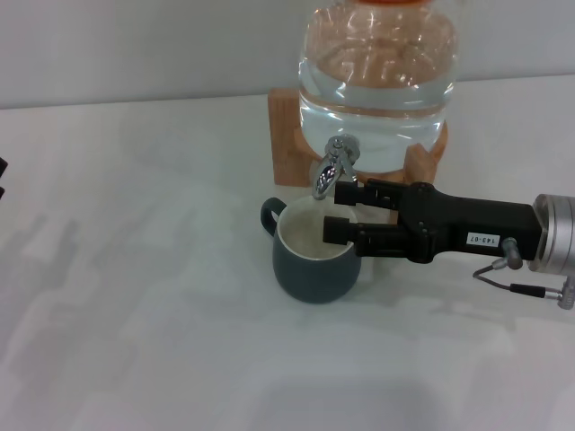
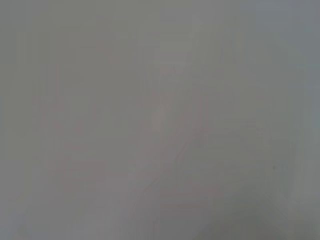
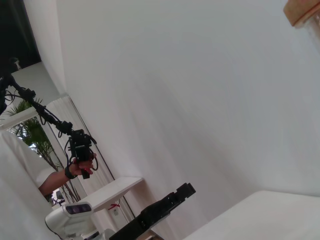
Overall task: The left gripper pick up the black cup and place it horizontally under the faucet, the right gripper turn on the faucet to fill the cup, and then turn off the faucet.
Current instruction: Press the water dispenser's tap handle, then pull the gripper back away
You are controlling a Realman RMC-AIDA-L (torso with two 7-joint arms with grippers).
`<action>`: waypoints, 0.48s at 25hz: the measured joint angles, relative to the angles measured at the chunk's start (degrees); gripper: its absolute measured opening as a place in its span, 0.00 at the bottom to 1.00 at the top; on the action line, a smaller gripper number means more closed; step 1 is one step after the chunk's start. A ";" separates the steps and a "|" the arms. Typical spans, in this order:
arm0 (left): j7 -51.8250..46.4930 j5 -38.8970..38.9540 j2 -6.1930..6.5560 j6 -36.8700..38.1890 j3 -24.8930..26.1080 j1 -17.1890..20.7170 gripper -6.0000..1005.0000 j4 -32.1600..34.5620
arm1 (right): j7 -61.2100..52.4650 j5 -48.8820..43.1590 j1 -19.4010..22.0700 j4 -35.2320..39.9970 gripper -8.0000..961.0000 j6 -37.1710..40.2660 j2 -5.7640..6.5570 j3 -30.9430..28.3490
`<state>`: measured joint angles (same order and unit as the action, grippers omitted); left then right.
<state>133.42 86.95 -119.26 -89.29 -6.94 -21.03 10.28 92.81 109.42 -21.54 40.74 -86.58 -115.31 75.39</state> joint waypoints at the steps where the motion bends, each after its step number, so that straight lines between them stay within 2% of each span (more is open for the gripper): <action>1: 0.00 -0.02 0.00 0.00 0.00 0.02 0.50 0.00 | 0.00 0.01 0.00 0.01 0.88 0.00 0.00 -0.03; 12: 0.00 -0.10 -0.01 0.00 0.00 0.21 0.50 -0.05 | 0.07 0.36 0.01 0.05 0.88 0.77 0.00 0.04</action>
<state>133.42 86.85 -119.27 -89.29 -6.94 -20.81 10.23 92.88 109.79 -21.53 40.79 -85.81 -115.31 75.43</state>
